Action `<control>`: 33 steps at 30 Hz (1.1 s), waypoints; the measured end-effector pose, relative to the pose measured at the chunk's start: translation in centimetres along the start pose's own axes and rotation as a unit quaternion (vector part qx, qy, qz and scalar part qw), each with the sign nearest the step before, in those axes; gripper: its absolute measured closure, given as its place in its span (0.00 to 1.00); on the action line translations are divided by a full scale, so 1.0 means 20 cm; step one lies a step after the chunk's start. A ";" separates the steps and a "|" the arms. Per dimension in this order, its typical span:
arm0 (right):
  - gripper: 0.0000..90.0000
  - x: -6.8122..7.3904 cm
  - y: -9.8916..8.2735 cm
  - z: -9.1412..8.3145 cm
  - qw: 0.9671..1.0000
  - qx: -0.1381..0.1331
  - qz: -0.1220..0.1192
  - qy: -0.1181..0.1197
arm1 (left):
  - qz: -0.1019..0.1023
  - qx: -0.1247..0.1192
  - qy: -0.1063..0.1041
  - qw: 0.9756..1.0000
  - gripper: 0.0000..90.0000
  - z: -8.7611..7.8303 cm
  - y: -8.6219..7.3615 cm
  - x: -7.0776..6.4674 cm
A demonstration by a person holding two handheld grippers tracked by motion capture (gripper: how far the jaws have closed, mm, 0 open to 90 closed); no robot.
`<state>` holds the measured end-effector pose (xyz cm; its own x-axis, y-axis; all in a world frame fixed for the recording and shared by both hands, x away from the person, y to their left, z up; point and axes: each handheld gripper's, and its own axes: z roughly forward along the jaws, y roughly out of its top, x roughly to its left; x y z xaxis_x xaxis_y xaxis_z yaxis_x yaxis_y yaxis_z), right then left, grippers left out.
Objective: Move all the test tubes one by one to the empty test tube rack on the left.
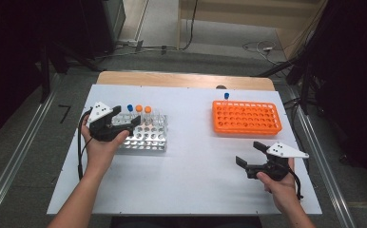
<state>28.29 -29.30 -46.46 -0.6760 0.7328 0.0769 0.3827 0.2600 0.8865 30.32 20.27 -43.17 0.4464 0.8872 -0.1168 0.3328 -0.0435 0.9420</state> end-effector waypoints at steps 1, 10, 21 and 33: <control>0.05 0.00 0.01 0.01 1.000 0.001 0.003 0.000 | -0.001 -0.001 -0.008 1.000 0.12 -0.01 -0.01 -0.01; 0.05 -0.02 0.08 0.07 1.000 0.002 0.008 0.000 | 0.001 -0.017 -0.052 0.998 0.00 -0.12 -0.06 -0.16; 0.05 -0.08 0.21 0.24 1.000 0.000 0.006 -0.010 | 0.011 -0.026 -0.094 0.995 0.00 -0.21 -0.12 -0.31; 0.20 -0.17 0.36 0.51 0.998 0.005 0.028 -0.057 | 0.012 -0.014 -0.107 0.994 0.00 -0.20 -0.18 -0.35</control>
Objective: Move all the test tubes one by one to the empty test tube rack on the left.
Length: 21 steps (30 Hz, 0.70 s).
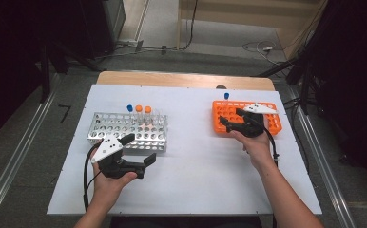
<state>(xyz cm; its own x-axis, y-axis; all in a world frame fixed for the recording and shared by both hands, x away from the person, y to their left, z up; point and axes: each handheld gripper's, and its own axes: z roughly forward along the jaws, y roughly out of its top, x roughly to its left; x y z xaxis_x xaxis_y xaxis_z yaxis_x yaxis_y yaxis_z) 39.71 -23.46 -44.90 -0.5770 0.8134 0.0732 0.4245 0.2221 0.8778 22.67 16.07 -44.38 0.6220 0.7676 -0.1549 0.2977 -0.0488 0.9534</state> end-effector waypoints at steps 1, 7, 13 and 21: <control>0.22 0.00 0.01 0.02 1.000 0.001 0.000 -0.003 | -0.001 0.000 -0.001 1.000 0.00 0.00 0.00 0.00; 0.35 -0.03 0.05 0.13 0.999 0.004 0.015 -0.033 | -0.004 0.001 -0.003 1.000 0.00 0.00 -0.01 0.00; 0.54 -0.06 0.07 0.22 0.998 0.014 0.042 -0.051 | -0.004 0.002 -0.004 1.000 0.00 0.00 -0.02 -0.01; 0.72 -0.05 0.04 0.29 0.994 0.029 0.058 -0.092 | -0.006 0.003 -0.006 1.000 0.00 0.01 -0.03 0.00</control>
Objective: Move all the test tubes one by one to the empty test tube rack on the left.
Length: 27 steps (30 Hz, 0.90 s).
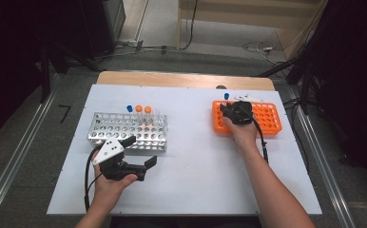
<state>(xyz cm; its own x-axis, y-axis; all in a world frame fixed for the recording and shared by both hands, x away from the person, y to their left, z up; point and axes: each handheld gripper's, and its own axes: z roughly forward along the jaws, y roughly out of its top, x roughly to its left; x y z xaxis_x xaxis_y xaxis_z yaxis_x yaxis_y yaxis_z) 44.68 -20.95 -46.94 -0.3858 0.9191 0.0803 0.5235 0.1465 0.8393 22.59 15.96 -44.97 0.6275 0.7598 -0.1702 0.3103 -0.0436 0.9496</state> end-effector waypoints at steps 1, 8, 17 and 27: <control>0.74 0.00 0.00 0.01 1.000 0.000 0.000 -0.003 | 0.000 0.000 0.000 1.000 0.00 0.00 0.00 0.00; 0.84 -0.01 0.00 0.00 1.000 -0.018 0.003 -0.016 | 0.001 0.001 -0.002 1.000 0.00 0.01 0.00 0.00; 0.84 -0.02 0.03 -0.15 0.998 -0.060 -0.017 0.011 | 0.004 -0.002 -0.009 1.000 0.00 0.04 0.03 -0.03; 0.84 0.09 -0.03 -0.34 0.993 -0.066 -0.059 0.079 | 0.021 0.000 -0.029 0.999 0.01 0.11 0.08 -0.09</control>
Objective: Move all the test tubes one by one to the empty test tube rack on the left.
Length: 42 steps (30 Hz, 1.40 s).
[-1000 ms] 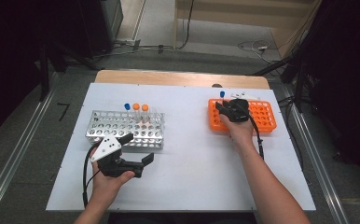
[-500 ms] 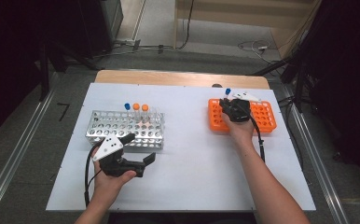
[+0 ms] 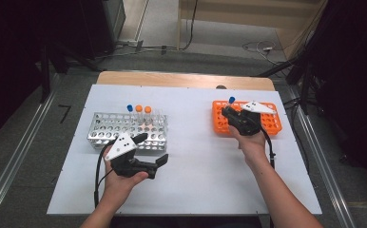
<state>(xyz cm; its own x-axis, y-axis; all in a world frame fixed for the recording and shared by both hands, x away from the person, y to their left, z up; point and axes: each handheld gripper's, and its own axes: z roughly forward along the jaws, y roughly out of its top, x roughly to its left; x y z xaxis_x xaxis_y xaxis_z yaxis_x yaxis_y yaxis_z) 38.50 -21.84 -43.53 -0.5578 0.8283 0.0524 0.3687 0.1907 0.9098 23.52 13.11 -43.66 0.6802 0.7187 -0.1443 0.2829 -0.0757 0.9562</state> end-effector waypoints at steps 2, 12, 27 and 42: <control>0.84 0.03 -0.01 -0.04 1.000 -0.002 -0.005 0.016 | 0.000 -0.002 -0.004 1.000 0.02 0.02 0.01 -0.01; 0.84 0.20 -0.06 -0.21 0.996 -0.008 -0.035 0.081 | 0.012 -0.005 -0.032 0.999 0.04 0.17 0.09 -0.09; 0.84 0.38 -0.16 -0.37 0.989 0.005 -0.055 0.140 | 0.023 -0.005 -0.079 0.997 0.14 0.25 0.13 -0.17; 0.84 0.54 -0.23 -0.37 0.978 0.030 -0.089 0.184 | 0.038 0.015 -0.147 0.988 0.60 0.31 0.10 -0.23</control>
<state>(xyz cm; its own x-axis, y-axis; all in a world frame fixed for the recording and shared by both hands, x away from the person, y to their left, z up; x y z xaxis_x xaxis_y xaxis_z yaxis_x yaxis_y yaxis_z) 25.34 -17.60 -44.15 -0.8433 0.5351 0.0501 0.2775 0.3538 0.8932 25.06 5.38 -42.61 0.8664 0.4779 -0.1449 0.2402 -0.1445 0.9599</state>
